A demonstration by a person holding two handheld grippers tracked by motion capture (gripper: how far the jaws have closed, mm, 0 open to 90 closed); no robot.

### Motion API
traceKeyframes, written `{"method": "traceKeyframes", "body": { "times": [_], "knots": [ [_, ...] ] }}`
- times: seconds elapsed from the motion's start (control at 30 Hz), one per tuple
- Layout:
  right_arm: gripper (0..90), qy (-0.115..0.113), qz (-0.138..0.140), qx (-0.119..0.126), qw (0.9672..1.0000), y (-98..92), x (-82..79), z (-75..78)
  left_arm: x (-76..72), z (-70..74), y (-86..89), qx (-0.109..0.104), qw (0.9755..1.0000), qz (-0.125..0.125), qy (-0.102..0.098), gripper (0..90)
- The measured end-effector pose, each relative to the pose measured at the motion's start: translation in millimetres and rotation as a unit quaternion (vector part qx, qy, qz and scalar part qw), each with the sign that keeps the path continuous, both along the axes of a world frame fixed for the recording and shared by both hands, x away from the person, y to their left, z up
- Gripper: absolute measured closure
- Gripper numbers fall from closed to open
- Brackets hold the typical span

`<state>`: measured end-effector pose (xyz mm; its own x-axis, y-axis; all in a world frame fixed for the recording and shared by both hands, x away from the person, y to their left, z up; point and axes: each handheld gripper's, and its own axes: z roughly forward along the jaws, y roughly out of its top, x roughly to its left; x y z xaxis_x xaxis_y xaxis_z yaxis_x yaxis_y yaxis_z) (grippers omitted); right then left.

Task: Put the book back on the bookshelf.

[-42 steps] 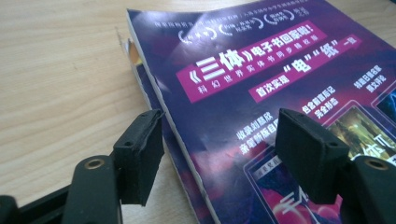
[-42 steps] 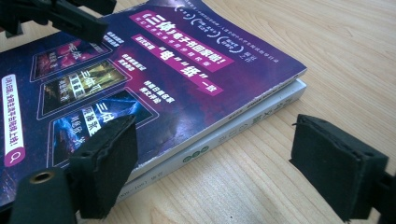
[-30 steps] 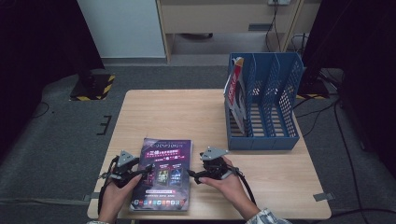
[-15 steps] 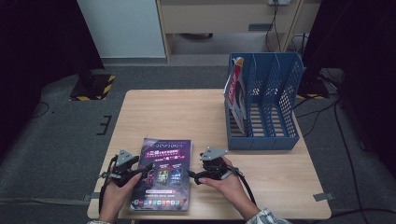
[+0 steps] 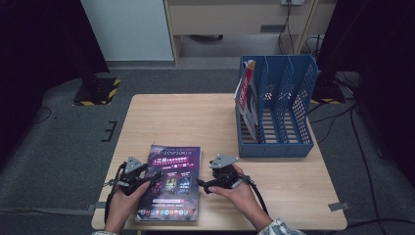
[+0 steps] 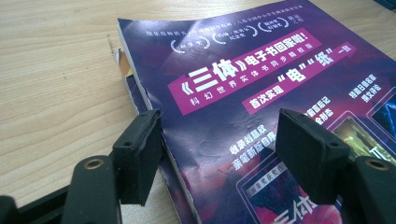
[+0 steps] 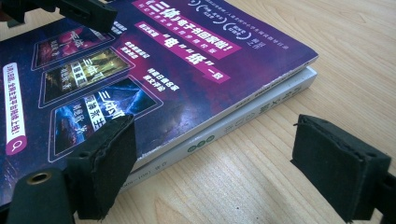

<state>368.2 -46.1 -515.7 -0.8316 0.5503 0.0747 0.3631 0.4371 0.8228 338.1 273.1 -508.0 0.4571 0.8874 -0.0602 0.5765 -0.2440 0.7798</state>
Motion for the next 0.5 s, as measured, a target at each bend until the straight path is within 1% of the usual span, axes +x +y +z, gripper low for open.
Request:
{"method": "traceKeyframes", "body": {
  "times": [0.07, 0.1, 0.13, 0.17, 0.23, 0.37, 0.43, 0.5],
  "knots": [
    [14.3, -0.001, 0.002, 0.000, 1.0000, 0.2, -0.2, 0.1, 0.2, 0.7, -2.0, -0.012, 0.9999, -0.009, -0.003, 33.4],
    [14.3, -0.001, 0.002, 0.001, 1.0000, 0.3, -0.3, 0.1, 0.3, 0.8, -3.7, -0.005, 0.9999, -0.015, -0.006, 33.9],
    [14.3, -0.001, 0.003, 0.000, 1.0000, 0.4, -0.3, 0.0, 0.4, 0.4, -6.9, 0.009, 0.9998, -0.019, -0.007, 35.7],
    [14.3, -0.001, 0.003, 0.000, 1.0000, 0.4, -0.2, -0.2, 0.6, -0.3, -10.7, 0.021, 0.9996, -0.019, -0.007, 35.4],
    [14.1, 0.003, 0.002, 0.000, 1.0000, 0.2, -0.1, -0.5, 1.8, -0.4, -14.9, 0.018, 0.9995, -0.024, -0.006, 32.4],
    [12.8, 0.009, 0.003, 0.000, 1.0000, -0.2, 0.6, -1.8, 1.7, -1.2, -21.3, 0.021, 0.9992, -0.033, -0.010, 32.1],
    [11.7, 0.013, 0.005, 0.000, 0.9999, 0.4, 0.8, -3.0, 1.4, -1.4, -23.2, 0.023, 0.9991, -0.033, -0.011, 31.7],
    [10.2, 0.017, 0.007, -0.004, 0.9998, 1.0, 1.2, -4.7, 1.2, -2.7, -21.6, 0.014, 0.9994, -0.031, -0.009, 31.5]
  ]
}}
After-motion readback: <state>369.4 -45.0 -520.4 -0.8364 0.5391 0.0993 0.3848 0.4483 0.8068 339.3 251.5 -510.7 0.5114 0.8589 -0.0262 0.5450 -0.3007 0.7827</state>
